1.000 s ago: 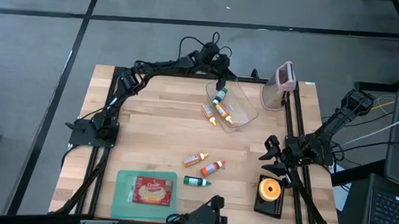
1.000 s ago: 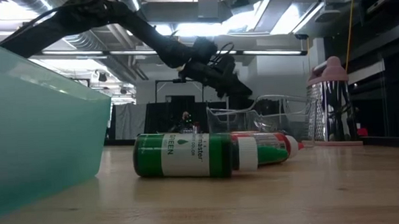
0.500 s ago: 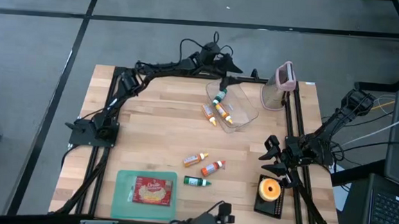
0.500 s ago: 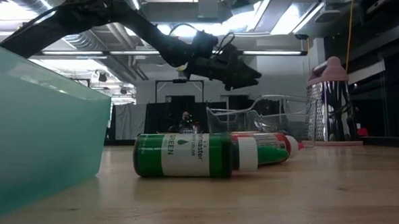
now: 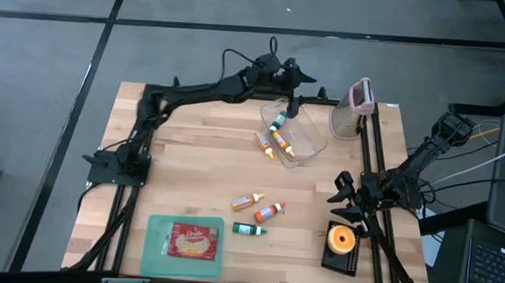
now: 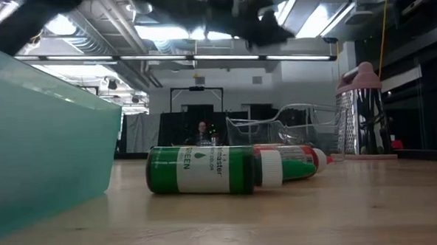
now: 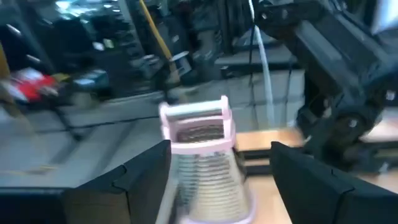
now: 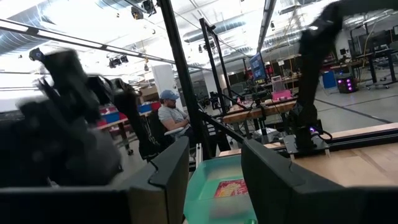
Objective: Pick & Place Food Item
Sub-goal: Put the bottom orange food coloring into the transparent bin
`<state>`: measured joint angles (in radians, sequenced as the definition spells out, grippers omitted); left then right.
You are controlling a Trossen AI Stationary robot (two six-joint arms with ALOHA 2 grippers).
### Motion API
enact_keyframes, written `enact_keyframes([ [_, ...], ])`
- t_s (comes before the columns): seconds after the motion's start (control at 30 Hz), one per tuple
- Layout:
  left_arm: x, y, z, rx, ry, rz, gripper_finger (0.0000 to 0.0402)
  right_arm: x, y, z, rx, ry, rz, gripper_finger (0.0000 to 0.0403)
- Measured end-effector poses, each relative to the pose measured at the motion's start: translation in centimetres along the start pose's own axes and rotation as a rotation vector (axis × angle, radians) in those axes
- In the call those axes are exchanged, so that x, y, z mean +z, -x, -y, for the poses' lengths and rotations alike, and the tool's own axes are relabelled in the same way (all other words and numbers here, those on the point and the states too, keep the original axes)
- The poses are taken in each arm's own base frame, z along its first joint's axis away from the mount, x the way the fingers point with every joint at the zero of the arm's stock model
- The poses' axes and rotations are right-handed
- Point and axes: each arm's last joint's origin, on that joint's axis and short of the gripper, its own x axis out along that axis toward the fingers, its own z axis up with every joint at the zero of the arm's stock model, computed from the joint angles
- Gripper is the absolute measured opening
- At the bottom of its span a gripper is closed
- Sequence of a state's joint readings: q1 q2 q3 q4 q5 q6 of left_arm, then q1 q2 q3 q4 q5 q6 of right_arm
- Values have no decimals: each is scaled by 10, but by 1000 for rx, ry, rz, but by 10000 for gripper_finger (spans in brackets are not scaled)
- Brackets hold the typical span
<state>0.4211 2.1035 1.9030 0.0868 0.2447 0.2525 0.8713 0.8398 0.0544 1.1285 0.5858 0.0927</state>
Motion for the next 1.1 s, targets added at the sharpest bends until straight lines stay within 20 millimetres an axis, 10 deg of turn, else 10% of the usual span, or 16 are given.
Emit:
enact_keyframes([
  [0.3,138,129,71,78,-202,-65,247,0,0,0,-2,6,-4,146],
  [0.6,177,251,157,176,-174,-273,247,-5,0,4,-116,4,-38,146],
  [0.83,157,316,245,226,-42,-335,246,-2,-4,4,-106,12,-23,146],
  [1.1,23,314,349,281,191,-420,246,20,-20,-6,-5,115,38,146],
])
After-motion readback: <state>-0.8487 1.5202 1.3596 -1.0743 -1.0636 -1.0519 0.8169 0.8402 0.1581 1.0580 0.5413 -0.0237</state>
